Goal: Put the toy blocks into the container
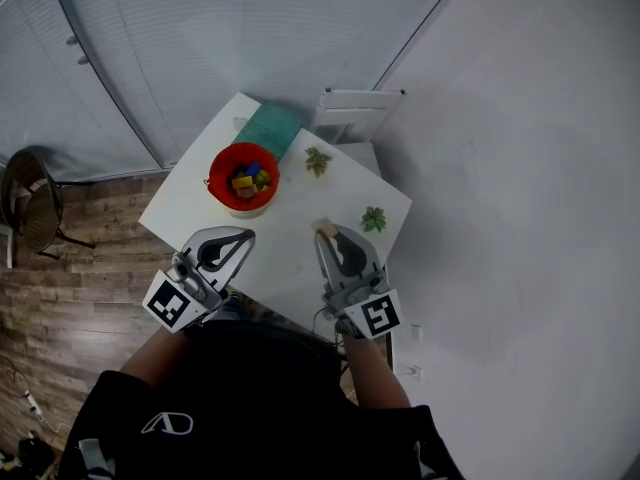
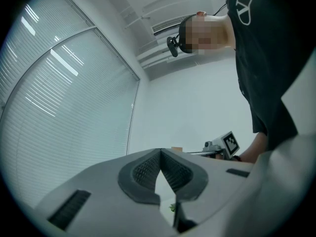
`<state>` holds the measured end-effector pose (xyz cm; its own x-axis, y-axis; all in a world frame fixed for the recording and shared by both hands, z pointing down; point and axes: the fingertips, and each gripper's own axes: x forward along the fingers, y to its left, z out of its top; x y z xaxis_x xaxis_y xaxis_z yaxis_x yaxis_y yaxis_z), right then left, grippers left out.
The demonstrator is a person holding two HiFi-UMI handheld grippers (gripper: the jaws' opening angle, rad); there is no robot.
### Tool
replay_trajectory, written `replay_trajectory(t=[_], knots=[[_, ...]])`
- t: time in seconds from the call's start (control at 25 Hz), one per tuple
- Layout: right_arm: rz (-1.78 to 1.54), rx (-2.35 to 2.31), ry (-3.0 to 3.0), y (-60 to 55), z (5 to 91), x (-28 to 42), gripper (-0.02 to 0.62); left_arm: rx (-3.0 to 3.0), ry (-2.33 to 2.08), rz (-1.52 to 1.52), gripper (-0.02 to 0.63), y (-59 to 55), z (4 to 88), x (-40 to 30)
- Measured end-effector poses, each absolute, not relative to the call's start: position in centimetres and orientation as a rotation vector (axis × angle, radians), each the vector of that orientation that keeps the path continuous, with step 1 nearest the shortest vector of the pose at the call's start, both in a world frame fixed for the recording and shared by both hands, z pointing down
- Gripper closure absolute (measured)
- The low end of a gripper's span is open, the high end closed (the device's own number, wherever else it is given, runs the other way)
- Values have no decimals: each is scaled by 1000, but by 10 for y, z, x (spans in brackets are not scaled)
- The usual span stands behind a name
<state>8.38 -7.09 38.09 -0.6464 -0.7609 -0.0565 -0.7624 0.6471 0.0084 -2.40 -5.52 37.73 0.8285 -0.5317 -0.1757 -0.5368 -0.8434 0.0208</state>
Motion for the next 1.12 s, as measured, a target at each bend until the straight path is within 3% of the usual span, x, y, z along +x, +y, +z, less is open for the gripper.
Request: replay_trajectory(t=[0.44, 1.12], knots=[[103, -1259, 2829, -93, 378, 76, 529, -2959, 904, 273, 601, -46, 380, -28], [148, -1085, 2888, -199, 372, -19, 528, -2905, 1104, 247, 600, -41, 388, -89]])
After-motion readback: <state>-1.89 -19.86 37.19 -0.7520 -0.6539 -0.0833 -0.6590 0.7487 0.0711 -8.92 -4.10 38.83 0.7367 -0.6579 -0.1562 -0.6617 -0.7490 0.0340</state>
